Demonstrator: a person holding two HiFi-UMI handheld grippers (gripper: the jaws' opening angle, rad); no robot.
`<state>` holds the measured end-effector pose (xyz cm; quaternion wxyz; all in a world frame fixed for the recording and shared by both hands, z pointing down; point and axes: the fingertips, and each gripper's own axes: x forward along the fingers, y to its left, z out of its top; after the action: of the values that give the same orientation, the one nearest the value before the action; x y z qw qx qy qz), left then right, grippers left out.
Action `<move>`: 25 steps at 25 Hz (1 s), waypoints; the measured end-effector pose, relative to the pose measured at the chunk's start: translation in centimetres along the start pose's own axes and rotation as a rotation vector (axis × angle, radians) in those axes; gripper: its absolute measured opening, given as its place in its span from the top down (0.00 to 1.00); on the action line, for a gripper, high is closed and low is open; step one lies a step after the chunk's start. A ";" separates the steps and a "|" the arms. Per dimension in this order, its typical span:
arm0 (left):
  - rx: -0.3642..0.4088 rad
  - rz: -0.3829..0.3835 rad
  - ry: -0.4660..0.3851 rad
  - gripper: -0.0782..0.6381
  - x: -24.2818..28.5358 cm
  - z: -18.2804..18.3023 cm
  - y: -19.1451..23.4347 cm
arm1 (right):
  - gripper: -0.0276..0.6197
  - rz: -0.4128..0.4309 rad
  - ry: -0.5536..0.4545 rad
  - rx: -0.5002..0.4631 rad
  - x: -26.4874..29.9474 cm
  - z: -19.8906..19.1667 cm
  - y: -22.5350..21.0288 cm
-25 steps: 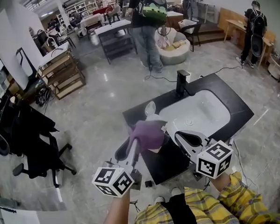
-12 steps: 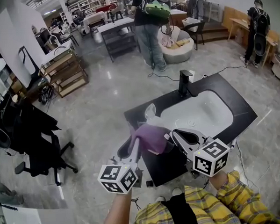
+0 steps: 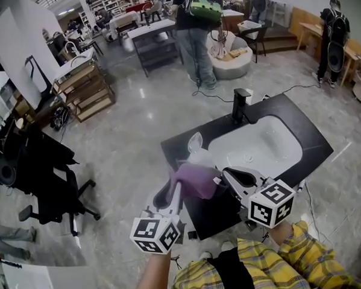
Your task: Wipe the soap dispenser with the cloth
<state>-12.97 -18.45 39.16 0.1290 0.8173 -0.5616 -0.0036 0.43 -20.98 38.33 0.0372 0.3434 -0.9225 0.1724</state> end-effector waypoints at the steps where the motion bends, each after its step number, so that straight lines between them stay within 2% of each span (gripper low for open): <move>1: 0.000 0.002 -0.003 0.80 -0.1 -0.1 0.0 | 0.95 0.000 0.001 0.002 0.1 -0.1 0.0; 25: -0.019 0.013 0.024 0.80 -1.7 -2.7 -0.2 | 0.95 -0.002 0.029 0.027 0.0 -1.9 0.7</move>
<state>-13.00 -16.22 41.50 0.1435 0.8122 -0.5654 0.0017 -0.07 -19.85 39.90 0.0463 0.3421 -0.9192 0.1896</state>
